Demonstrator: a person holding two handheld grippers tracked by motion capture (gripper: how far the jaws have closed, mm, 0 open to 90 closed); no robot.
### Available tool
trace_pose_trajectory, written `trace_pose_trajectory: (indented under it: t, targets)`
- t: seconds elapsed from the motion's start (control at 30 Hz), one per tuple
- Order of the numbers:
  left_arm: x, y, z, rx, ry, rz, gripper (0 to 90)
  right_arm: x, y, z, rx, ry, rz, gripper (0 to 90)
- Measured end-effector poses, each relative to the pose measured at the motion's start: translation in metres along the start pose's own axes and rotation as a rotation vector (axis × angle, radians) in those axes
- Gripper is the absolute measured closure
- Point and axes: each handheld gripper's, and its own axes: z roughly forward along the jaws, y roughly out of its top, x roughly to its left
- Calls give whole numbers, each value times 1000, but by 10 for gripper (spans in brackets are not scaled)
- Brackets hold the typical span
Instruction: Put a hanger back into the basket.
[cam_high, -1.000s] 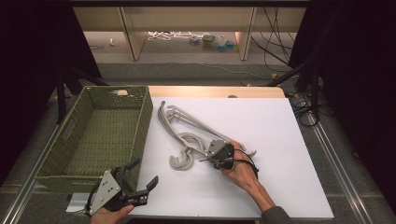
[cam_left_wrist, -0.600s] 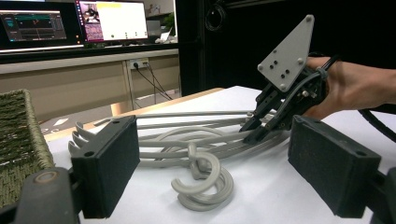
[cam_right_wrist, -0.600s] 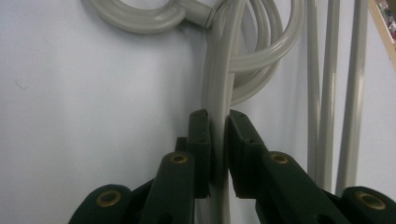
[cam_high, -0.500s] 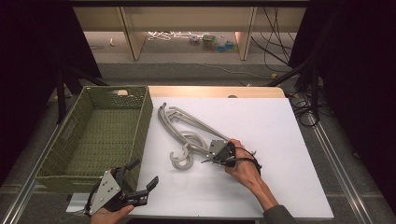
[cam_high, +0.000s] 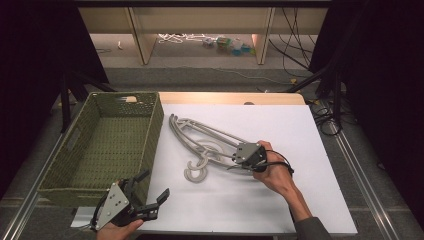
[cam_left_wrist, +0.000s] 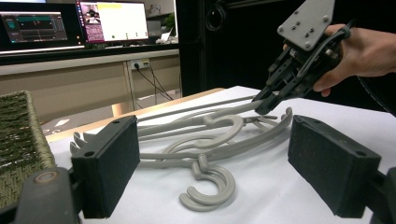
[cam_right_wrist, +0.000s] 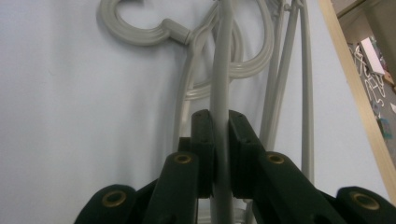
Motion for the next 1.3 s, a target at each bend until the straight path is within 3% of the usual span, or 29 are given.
trace_pose_trajectory:
  t: [0.17,0.3,0.5,0.67,0.93,1.13,1.2,1.3]
  targets:
    - [2,18,6,12,-37,9,196,-1,-2,-10,-13,20,6,830]
    - [8,40,15,81,-69,24,193,-2,-3,-19,-43,30,26,830]
    - [16,61,33,166,-75,61,201,-3,-4,-37,-68,32,28,827]
    - [21,66,46,215,-74,77,209,-4,-1,-41,-83,31,9,826]
    - [32,63,56,255,-66,41,225,-8,10,-46,-113,4,-23,827]
    - [29,66,58,287,-52,68,244,-6,12,-52,-137,15,-18,827]
    - [28,69,59,306,-37,54,272,-6,12,-54,-153,22,-24,826]
    - [25,75,65,340,-60,109,295,-3,12,-58,-165,34,-25,826]
